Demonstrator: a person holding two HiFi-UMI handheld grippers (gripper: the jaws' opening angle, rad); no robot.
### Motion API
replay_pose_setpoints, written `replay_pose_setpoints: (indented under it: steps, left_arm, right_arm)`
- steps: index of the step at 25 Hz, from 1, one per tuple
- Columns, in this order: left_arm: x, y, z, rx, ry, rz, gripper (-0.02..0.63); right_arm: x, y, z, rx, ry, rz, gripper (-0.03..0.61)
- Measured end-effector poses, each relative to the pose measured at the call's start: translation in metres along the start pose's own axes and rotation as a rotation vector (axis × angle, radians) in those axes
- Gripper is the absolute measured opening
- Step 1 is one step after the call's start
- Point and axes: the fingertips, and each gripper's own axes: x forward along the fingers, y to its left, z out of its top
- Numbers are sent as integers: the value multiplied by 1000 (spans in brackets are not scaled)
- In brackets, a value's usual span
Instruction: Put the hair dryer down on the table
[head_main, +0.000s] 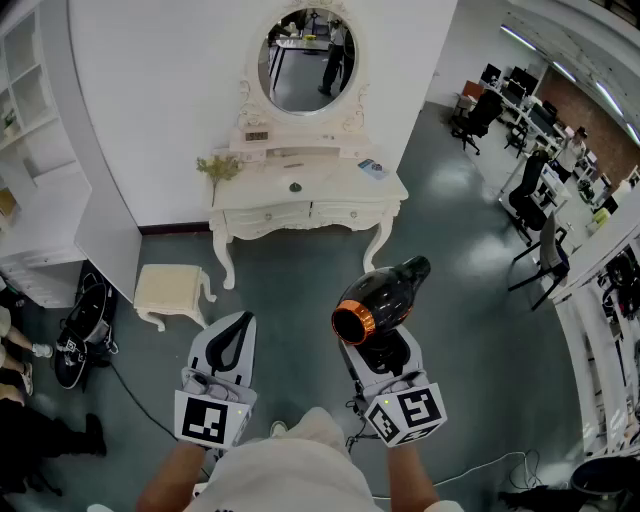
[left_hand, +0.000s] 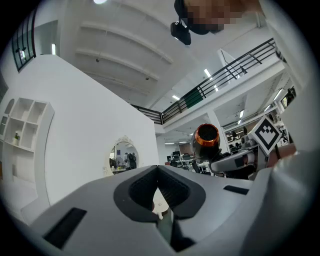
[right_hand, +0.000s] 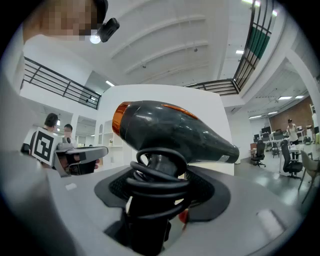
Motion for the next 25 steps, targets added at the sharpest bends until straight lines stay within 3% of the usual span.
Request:
replay_pose_setpoints:
  steps: [25]
  left_arm:
    - [-13, 26, -28, -12, 43, 15, 9]
  right_arm:
    - [1, 4, -12, 60, 34, -18, 311]
